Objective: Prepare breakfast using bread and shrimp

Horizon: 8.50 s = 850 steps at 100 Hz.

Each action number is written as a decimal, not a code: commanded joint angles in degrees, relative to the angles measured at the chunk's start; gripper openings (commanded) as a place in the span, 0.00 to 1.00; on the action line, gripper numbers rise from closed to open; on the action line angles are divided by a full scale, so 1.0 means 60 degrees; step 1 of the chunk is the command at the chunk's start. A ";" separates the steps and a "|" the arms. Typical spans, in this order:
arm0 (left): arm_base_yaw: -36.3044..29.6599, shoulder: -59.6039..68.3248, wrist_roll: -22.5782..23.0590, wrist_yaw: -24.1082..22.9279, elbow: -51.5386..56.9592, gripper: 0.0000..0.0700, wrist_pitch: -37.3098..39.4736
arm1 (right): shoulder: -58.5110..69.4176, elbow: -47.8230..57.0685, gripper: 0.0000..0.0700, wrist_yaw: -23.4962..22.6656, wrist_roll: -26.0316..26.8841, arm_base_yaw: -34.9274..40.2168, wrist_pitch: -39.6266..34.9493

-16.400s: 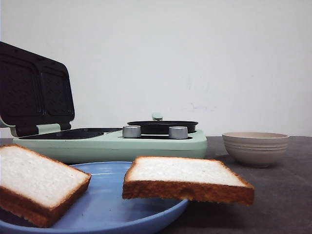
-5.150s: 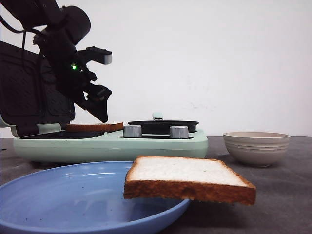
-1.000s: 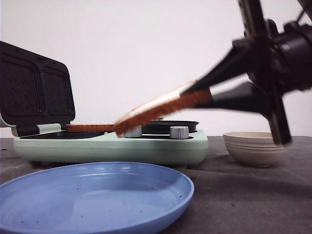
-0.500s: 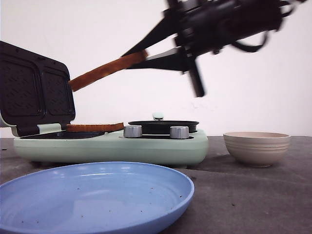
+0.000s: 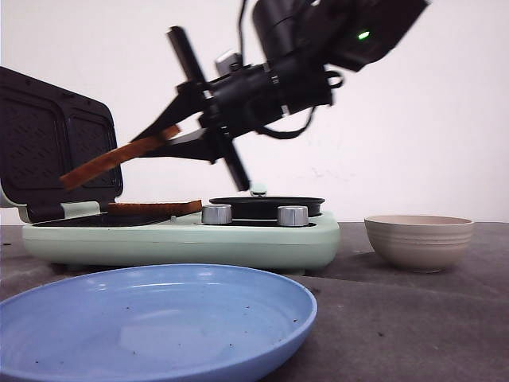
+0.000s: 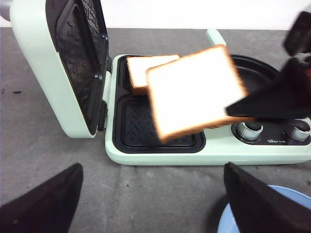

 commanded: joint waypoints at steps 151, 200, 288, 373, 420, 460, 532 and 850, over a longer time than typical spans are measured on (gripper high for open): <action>-0.0015 0.0025 0.0219 -0.0040 0.0022 0.71 0.0098 | 0.1260 0.1406 0.00 0.2091 0.1592 0.1155 0.0117; -0.0015 0.0025 0.0273 -0.0040 0.0022 0.71 0.0098 | 0.1260 0.1413 0.00 0.2994 0.2175 0.1351 -0.0153; -0.0015 0.0025 0.0306 -0.0044 0.0022 0.71 0.0102 | 0.1260 0.1413 0.69 0.3045 0.1996 0.1351 -0.0652; -0.0015 0.0025 0.0350 -0.0040 0.0022 0.71 0.0106 | 0.0973 0.3297 0.90 0.4065 -0.0987 0.1457 -0.5198; -0.0015 0.0025 0.0350 -0.0073 0.0022 0.71 0.0098 | 0.0353 0.4142 0.90 0.5796 -0.3206 0.1504 -0.7668; -0.0015 0.0025 0.0372 -0.0248 0.0022 0.71 0.0095 | -0.0998 0.4142 0.89 0.8225 -0.5566 0.1308 -0.8881; -0.0015 0.0025 0.0368 -0.0248 0.0022 0.71 0.0095 | -0.2517 0.4029 0.73 0.8856 -0.7570 0.0747 -0.8892; 0.5337 0.7803 -0.5340 0.4809 0.5832 0.73 0.1501 | -1.0998 -0.6127 0.72 0.7442 -0.7333 -0.0860 -0.5176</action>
